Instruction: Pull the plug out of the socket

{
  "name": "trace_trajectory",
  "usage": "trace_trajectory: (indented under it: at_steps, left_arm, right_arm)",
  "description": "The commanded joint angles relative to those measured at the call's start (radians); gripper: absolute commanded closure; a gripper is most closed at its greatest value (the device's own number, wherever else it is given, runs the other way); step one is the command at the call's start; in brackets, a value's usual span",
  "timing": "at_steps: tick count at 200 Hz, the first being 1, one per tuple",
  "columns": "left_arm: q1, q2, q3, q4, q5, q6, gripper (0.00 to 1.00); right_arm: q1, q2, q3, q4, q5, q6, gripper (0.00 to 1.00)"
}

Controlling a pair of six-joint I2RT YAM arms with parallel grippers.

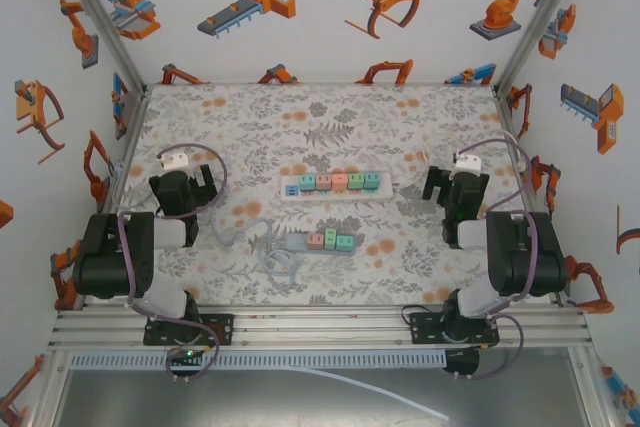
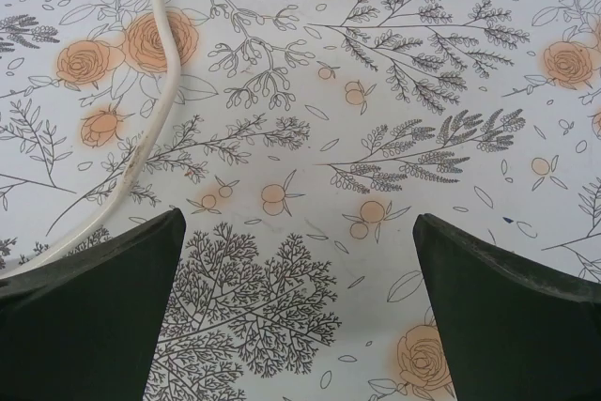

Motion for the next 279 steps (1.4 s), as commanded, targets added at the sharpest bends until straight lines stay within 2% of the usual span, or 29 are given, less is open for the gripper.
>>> trace_trajectory:
  at_steps: [1, 168, 191, 216, 227, 258, 279]
  left_arm:
    - [-0.004, -0.002, 0.017, 0.015, 0.004, 0.003, 0.03]
    - [-0.005, -0.004, 0.016, 0.022, 0.015, 0.006, 0.03]
    - [-0.006, -0.06, 0.045, -0.08, 0.056, 0.025, 0.03]
    - [-0.023, -0.185, 0.028, -0.142, -0.022, 0.02, 0.03]
    - [-0.042, -0.252, 0.023, -0.182, -0.061, 0.025, 0.03]
    - [-0.088, -0.467, 0.083, -0.431, -0.101, -0.105, 0.03]
    - [-0.098, -0.579, 0.177, -0.677, 0.004, -0.241, 0.03]
  right_arm:
    - [-0.008, 0.002, 0.022, 0.018, -0.008, -0.004, 0.01]
    - [-0.008, -0.015, 0.016, 0.021, -0.017, -0.009, 0.01]
    - [-0.008, -0.131, -0.012, -0.018, -0.041, -0.018, 0.01]
    - [-0.008, -0.342, -0.044, -0.115, 0.038, 0.026, 0.02]
    - [-0.008, -0.444, -0.051, -0.161, 0.036, 0.07, 0.02]
    - [-0.006, -0.673, 0.047, -0.443, -0.148, 0.072, 0.03]
    - [0.007, -0.761, 0.159, -0.673, -0.339, -0.023, 0.03]
